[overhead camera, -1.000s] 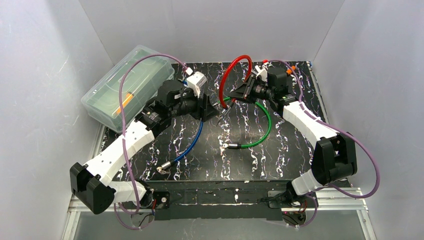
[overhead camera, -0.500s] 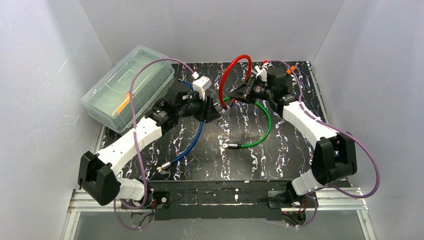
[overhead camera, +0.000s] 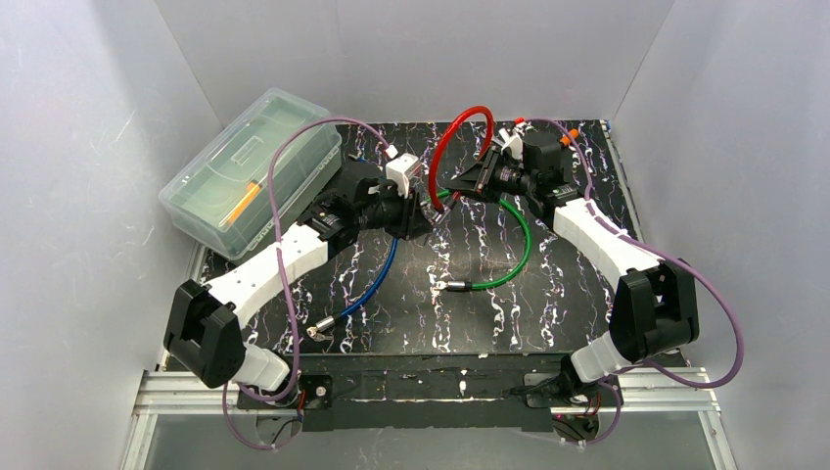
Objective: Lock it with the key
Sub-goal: Lock the lock, then place the lock at the center of the board.
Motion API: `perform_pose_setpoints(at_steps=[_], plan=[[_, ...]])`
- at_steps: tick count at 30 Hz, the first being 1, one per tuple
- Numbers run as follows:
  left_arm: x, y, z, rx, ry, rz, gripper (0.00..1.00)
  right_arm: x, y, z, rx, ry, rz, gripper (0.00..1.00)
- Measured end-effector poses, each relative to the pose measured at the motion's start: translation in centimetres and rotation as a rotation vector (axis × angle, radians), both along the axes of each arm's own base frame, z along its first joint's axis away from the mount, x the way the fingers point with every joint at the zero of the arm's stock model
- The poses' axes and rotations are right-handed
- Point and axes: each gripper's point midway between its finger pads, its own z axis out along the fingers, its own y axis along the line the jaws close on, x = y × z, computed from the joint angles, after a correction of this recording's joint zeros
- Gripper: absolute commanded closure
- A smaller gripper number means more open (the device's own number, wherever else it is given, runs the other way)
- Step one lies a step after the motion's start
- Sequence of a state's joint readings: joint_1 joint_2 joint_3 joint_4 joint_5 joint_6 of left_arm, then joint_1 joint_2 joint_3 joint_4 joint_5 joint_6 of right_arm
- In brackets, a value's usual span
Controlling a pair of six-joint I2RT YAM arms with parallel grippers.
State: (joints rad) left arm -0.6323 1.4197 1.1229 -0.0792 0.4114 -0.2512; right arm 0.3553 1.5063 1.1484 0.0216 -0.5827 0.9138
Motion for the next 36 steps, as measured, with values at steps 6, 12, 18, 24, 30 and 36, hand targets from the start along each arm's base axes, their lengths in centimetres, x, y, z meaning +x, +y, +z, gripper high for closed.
perform_pose_setpoints(at_steps=[6, 12, 18, 24, 30, 36], plan=[[0.0, -0.1, 0.1, -0.008, 0.004, 0.0, 1.0, 0.0, 0.0, 0.1, 0.002, -0.003, 0.0, 0.99], [-0.2, -0.3, 0.1, -0.019, 0.005, -0.001, 1.0, 0.2, -0.2, 0.1, 0.008, 0.005, -0.002, 0.99], [-0.8, 0.0, -0.4, -0.019, 0.009, -0.001, 1.0, 0.7, -1.1, 0.0, 0.021, 0.023, -0.017, 0.99], [-2.4, 0.9, -2.4, 0.02, 0.069, -0.002, 1.0, 2.5, -3.3, 0.3, 0.028, 0.013, -0.088, 0.99], [-3.2, 1.0, -3.0, 0.036, 0.089, -0.013, 1.0, 2.7, -3.5, 0.5, 0.028, -0.002, -0.092, 0.99], [-3.5, 1.3, -2.8, 0.039, 0.09, -0.011, 1.0, 3.3, -4.2, 0.8, -0.011, -0.034, -0.089, 0.99]])
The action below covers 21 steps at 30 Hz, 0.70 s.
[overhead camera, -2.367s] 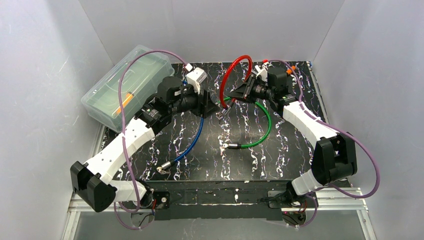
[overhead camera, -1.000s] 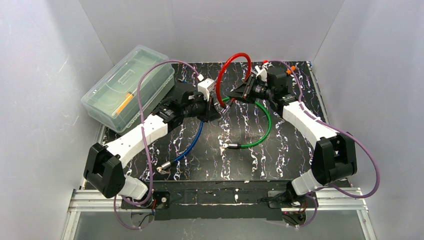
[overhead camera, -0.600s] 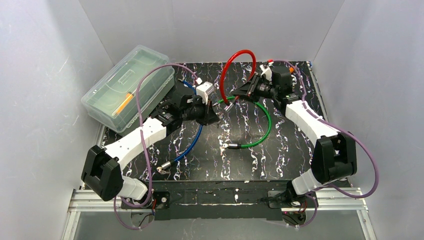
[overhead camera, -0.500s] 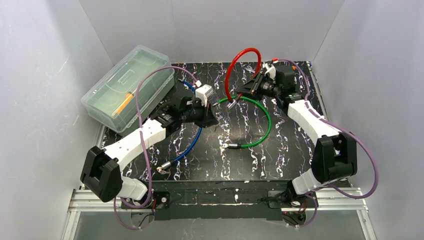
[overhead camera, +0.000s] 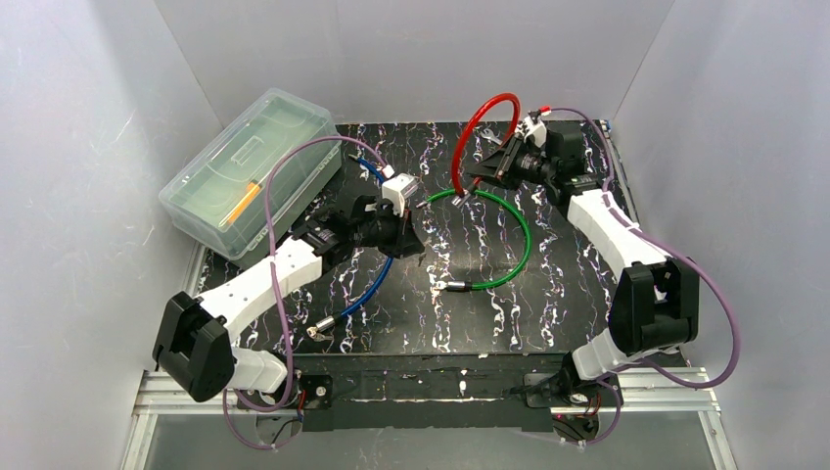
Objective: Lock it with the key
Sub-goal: Place the lock at the center of the board.
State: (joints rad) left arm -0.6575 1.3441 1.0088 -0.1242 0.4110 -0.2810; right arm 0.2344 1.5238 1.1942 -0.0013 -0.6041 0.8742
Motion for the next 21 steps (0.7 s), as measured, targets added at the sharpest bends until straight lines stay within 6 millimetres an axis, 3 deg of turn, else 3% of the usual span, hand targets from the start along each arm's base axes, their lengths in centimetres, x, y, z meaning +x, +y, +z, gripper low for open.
perform_pose_setpoints(at_steps=[5, 10, 14, 21], plan=[[-0.2, 0.3, 0.2, 0.006, -0.001, 0.007, 1.0, 1.2, -2.4, -1.3, -0.089, -0.002, -0.032, 0.99], [-0.5, 0.8, 0.4, 0.014, -0.002, 0.011, 1.0, 2.7, -7.2, -4.2, -0.207, 0.038, -0.098, 0.99], [-0.8, 1.3, 1.1, 0.016, -0.017, 0.017, 1.0, 3.8, -12.4, -6.9, -0.33, 0.077, -0.162, 0.99], [-1.2, 2.0, 2.5, -0.006, -0.052, 0.031, 1.0, 3.9, -22.0, -12.0, -0.541, 0.194, -0.25, 0.99]])
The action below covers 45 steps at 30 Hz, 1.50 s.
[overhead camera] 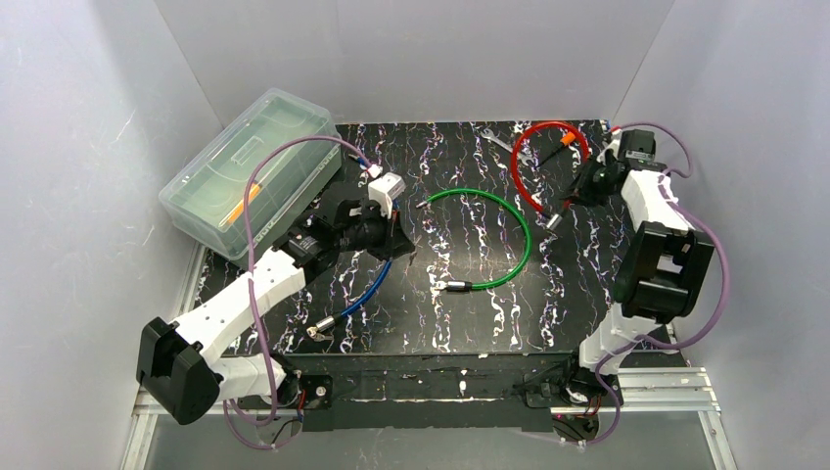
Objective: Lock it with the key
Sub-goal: Place the lock at the center of the board.
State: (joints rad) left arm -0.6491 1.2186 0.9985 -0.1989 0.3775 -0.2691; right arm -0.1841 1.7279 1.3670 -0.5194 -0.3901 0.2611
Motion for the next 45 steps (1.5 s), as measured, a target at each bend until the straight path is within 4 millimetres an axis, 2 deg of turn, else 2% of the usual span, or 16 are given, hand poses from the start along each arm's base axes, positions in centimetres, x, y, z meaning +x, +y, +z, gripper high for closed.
perform_pose_setpoints(at_steps=[3, 7, 13, 21, 25, 28, 35, 41, 45], plan=[[-0.2, 0.3, 0.0, -0.001, -0.002, 0.002, 1.0, -0.3, -3.4, -2.0, -0.073, 0.05, -0.03, 0.99], [-0.4, 0.5, -0.3, 0.004, 0.004, 0.004, 1.0, -1.0, -6.5, -4.5, -0.14, 0.136, -0.052, 0.99], [-0.5, 0.7, -0.6, 0.007, 0.006, 0.009, 1.0, -0.3, -8.2, -7.0, -0.212, 0.212, -0.032, 0.99], [-0.7, 1.1, -0.5, 0.005, 0.001, 0.018, 1.0, -0.4, -10.2, -8.8, -0.29, 0.278, -0.036, 0.99], [-0.8, 1.3, -0.9, 0.01, 0.009, 0.02, 1.0, -0.1, -11.4, -8.8, -0.318, 0.289, -0.056, 0.92], [-0.8, 1.3, -1.0, 0.011, 0.01, 0.022, 1.0, 0.2, -11.9, -9.0, -0.327, 0.291, -0.065, 0.77], [-0.8, 1.3, -1.0, 0.012, 0.01, 0.024, 1.0, 0.9, -12.0, -9.0, -0.328, 0.284, -0.068, 0.53], [-0.8, 1.3, -1.0, 0.012, 0.01, 0.024, 1.0, 1.7, -11.7, -8.1, -0.308, 0.248, -0.057, 0.44], [-0.8, 1.3, -1.0, 0.008, 0.016, 0.027, 1.0, 2.1, -10.3, -7.4, -0.24, 0.211, -0.018, 0.33]])
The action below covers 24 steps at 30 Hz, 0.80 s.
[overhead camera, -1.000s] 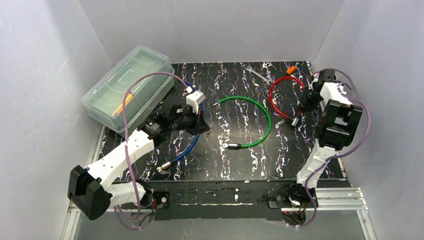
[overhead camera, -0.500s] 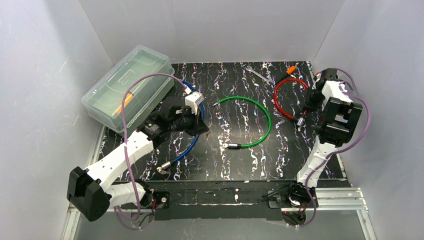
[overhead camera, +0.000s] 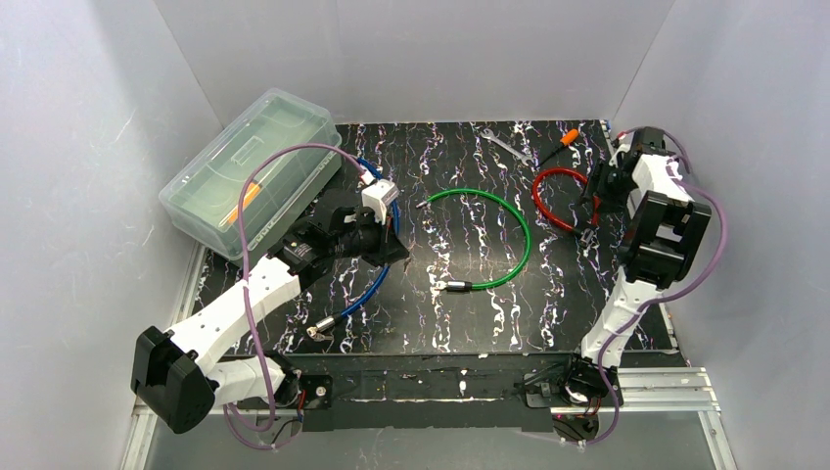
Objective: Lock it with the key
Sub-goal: Place the lock at the center of the board, then place the key at the center of the board.
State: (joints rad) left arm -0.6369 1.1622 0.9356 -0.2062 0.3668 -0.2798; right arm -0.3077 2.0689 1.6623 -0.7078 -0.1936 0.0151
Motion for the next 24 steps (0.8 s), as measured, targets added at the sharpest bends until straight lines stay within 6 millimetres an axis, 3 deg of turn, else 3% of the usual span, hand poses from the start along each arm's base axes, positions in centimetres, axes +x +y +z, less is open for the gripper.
perform_pose_setpoints(at_steps=[3, 6, 9, 12, 17, 20, 24], plan=[[0.0, 0.0, 0.1, -0.012, 0.017, 0.007, 1.0, 0.2, 2.2, 1.8, 0.083, -0.06, 0.067, 0.26], [-0.1, -0.1, 0.2, -0.039, 0.052, 0.014, 1.0, 0.2, 5.3, 5.5, 0.18, -0.154, 0.149, 0.17], [-0.1, -0.3, 0.6, -0.079, 0.088, 0.018, 1.0, -0.3, 9.5, 10.2, 0.258, -0.27, 0.271, 0.11], [-0.2, -0.6, 1.3, -0.121, 0.112, 0.008, 1.0, -1.7, 15.6, 15.1, 0.33, -0.396, 0.456, 0.1], [-0.3, -1.2, 3.4, -0.216, 0.115, -0.047, 1.0, -7.7, 25.6, 21.5, 0.502, -0.541, 0.79, 0.13], [-0.7, -1.8, 4.8, -0.274, 0.099, -0.11, 1.0, -11.5, 29.4, 23.9, 0.607, -0.585, 0.948, 0.16], [-1.5, -2.3, 6.3, -0.332, 0.073, -0.193, 1.0, -15.8, 33.2, 25.5, 0.739, -0.579, 1.081, 0.18]])
